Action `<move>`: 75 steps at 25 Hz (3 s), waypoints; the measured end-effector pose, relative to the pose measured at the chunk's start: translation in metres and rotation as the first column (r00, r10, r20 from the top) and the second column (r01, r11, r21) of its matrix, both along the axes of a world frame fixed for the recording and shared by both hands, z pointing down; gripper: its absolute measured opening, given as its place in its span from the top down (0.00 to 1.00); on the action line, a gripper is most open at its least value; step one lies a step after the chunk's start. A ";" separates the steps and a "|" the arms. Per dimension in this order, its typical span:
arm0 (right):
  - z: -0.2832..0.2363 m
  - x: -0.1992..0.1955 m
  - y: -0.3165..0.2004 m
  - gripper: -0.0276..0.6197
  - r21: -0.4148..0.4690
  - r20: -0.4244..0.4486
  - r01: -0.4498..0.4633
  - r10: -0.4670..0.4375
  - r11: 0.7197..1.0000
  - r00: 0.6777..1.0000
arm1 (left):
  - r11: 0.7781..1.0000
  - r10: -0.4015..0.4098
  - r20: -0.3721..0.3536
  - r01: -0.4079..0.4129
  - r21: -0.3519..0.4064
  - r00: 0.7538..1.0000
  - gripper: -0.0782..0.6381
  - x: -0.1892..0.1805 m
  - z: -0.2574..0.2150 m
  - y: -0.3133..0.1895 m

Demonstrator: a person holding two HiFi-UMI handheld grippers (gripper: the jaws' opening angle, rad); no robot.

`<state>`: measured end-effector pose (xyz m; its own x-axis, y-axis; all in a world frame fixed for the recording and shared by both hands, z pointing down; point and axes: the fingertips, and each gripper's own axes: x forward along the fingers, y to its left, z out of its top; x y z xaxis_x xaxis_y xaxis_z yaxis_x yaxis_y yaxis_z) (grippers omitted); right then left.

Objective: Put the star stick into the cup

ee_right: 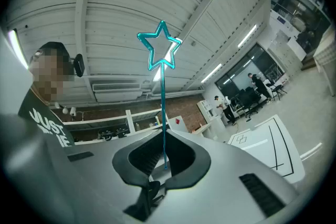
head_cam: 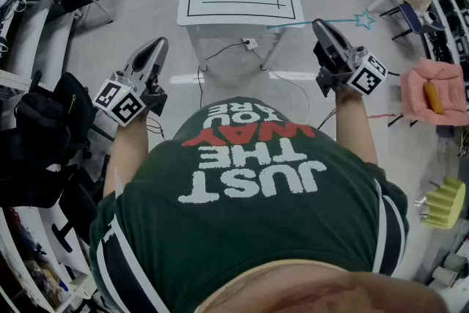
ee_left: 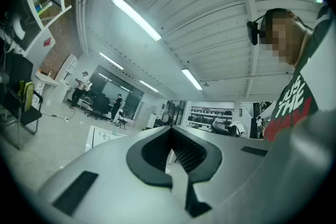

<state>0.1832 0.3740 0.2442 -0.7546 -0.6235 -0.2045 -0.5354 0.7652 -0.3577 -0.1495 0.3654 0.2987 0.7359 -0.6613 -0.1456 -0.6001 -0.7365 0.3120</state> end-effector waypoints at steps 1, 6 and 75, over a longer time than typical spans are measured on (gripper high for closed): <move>0.000 0.001 -0.001 0.89 -0.001 0.002 -0.002 0.002 1.000 1.000 | 1.000 0.000 0.000 0.000 0.001 1.000 0.88 0.000 0.000 -0.001; -0.001 0.004 -0.001 0.89 -0.002 0.008 -0.007 0.007 1.000 1.000 | 1.000 0.006 0.002 -0.006 0.002 1.000 0.88 0.003 0.000 0.000; 0.030 -0.085 -0.483 0.89 -0.112 0.031 -0.046 0.050 0.993 0.998 | 0.958 0.280 -0.008 -0.280 -0.070 0.960 0.88 -0.022 0.055 -0.528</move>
<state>0.0986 -0.1089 0.2738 -0.7171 -0.6791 -0.1569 -0.5564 0.6933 -0.4579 -0.1711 -0.1622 0.3541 0.8931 -0.4375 -0.1044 -0.3741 -0.8513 0.3678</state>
